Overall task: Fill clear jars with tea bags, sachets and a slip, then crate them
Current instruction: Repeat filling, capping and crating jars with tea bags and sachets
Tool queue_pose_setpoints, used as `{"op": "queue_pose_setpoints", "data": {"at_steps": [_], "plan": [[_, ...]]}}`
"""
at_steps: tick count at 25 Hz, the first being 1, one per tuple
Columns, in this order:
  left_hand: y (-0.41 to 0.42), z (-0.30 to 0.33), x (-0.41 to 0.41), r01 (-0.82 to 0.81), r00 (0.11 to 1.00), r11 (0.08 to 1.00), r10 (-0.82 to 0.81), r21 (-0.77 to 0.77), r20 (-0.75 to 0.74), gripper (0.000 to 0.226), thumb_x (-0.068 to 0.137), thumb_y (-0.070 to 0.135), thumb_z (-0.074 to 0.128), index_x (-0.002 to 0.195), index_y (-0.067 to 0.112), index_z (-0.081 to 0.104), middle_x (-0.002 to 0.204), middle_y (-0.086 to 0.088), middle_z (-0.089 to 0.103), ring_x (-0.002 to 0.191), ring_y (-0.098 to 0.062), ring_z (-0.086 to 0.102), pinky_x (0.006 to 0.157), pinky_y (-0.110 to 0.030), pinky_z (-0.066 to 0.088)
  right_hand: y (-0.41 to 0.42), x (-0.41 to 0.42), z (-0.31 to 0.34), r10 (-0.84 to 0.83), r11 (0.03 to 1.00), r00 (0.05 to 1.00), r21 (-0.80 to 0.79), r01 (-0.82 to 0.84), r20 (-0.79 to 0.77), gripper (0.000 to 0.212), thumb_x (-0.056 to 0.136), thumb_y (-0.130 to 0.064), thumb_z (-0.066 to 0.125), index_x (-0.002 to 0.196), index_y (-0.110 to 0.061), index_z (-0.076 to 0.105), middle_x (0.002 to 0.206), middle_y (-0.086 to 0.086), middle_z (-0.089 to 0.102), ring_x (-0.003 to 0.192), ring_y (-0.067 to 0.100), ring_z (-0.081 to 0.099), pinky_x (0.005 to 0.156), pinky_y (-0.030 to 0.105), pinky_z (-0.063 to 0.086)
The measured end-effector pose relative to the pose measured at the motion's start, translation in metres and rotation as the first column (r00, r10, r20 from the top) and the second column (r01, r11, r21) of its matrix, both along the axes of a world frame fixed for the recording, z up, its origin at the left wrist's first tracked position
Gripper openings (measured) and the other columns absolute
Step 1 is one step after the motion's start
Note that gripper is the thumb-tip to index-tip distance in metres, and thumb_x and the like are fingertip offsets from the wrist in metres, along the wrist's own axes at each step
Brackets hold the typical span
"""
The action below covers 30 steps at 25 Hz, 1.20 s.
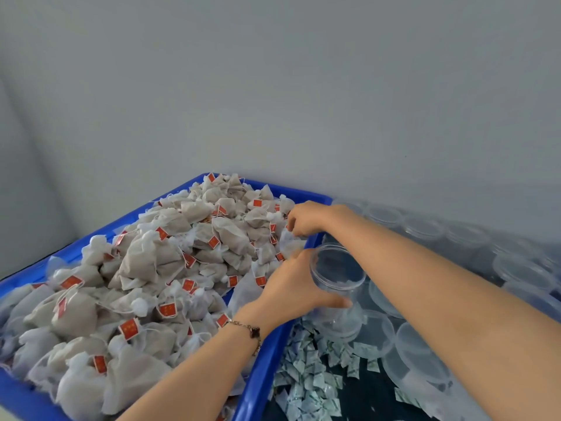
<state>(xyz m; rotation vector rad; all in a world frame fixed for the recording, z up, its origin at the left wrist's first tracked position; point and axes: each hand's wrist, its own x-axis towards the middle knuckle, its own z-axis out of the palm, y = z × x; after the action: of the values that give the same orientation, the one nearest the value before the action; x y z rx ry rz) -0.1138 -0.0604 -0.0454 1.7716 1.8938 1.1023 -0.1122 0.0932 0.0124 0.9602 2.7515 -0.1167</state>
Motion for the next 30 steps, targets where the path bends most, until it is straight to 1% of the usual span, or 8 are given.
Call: {"op": "queue_pose_setpoints", "data": {"at_steps": [4,12,15,18,20,24,28,30], "plan": [[0.002,-0.013,-0.009,0.031,0.992,0.999,-0.034,-0.025,-0.119,0.092,0.047,0.070,0.075,0.128,0.037,0.045,0.107,0.024,0.043,0.095,0.006,0.043,0.072,-0.012,0.036,0.012,-0.024,-0.021,0.035,0.999,0.993,0.014,-0.037,0.108,0.018,0.092,-0.018,0.054,0.107,-0.012,0.061,0.102,0.003,0.060,0.082,0.016,0.055,0.070,0.029,0.045],[-0.001,-0.017,-0.014,0.074,0.983,0.993,-0.088,-0.092,-0.163,0.095,0.053,0.069,0.078,0.133,0.032,0.042,0.119,0.014,0.050,0.106,-0.004,0.051,0.085,-0.022,0.044,0.006,-0.026,-0.044,-0.015,0.995,0.982,0.102,-0.004,0.190,0.019,0.085,-0.014,0.064,0.102,-0.010,0.057,0.082,0.003,0.054,0.077,0.017,0.054,0.073,0.030,0.046],[-0.006,-0.012,-0.013,0.068,0.995,0.995,-0.073,-0.067,-0.069,0.088,0.049,0.068,0.078,0.128,0.049,0.042,0.115,0.028,0.048,0.102,0.009,0.047,0.080,-0.010,0.038,0.002,-0.015,-0.009,0.031,0.994,0.999,0.109,-0.028,-0.025,0.014,0.083,-0.015,0.065,0.096,-0.007,0.062,0.090,0.006,0.060,0.081,0.021,0.056,0.067,0.029,0.044],[-0.009,-0.006,-0.010,0.039,0.994,0.999,-0.036,-0.028,0.102,0.063,0.044,0.067,0.078,0.092,0.080,0.039,0.097,0.051,0.047,0.092,0.026,0.046,0.068,0.005,0.035,-0.007,0.022,0.048,-0.006,0.999,0.940,0.034,0.019,-0.340,0.015,0.083,-0.008,0.057,0.098,-0.008,0.061,0.083,0.002,0.058,0.070,0.018,0.054,0.052,0.023,0.040],[-0.009,-0.003,-0.011,0.005,0.986,1.000,-0.007,0.014,0.165,0.058,0.042,0.067,0.079,0.085,0.079,0.042,0.093,0.054,0.048,0.088,0.028,0.048,0.066,0.007,0.033,-0.012,0.053,0.077,-0.048,0.999,0.882,-0.030,0.039,-0.468,0.017,0.081,-0.009,0.060,0.097,-0.014,0.061,0.079,-0.005,0.057,0.064,0.011,0.057,0.045,0.017,0.043],[-0.006,-0.003,-0.010,0.015,0.985,0.998,-0.026,0.064,0.172,0.052,0.049,0.062,0.082,0.093,0.060,0.054,0.089,0.035,0.064,0.080,0.015,0.060,0.064,0.000,0.040,-0.041,0.095,0.083,0.053,0.986,0.950,-0.138,-0.099,-0.307,0.013,0.077,-0.013,0.072,0.084,-0.020,0.064,0.076,-0.009,0.059,0.062,0.003,0.057,0.048,0.012,0.043],[-0.007,-0.004,-0.007,0.016,0.984,0.990,-0.040,0.140,0.171,0.049,0.051,0.051,0.083,0.090,0.054,0.055,0.089,0.026,0.064,0.078,0.011,0.058,0.064,-0.004,0.042,-0.056,0.102,0.064,0.155,0.966,0.982,-0.192,-0.174,-0.109,0.012,0.083,-0.026,0.069,0.093,-0.021,0.066,0.085,-0.005,0.069,0.054,-0.006,0.057,0.053,0.012,0.046],[-0.009,-0.006,-0.007,-0.020,0.986,0.994,0.002,0.108,0.165,0.054,0.046,0.057,0.081,0.091,0.054,0.050,0.095,0.023,0.058,0.089,0.017,0.050,0.069,-0.001,0.039,-0.047,0.094,0.066,0.129,0.976,0.978,-0.150,-0.154,-0.165,0.009,0.086,-0.024,0.064,0.094,-0.021,0.068,0.085,-0.004,0.070,0.056,-0.004,0.060,0.056,0.016,0.050]]}}
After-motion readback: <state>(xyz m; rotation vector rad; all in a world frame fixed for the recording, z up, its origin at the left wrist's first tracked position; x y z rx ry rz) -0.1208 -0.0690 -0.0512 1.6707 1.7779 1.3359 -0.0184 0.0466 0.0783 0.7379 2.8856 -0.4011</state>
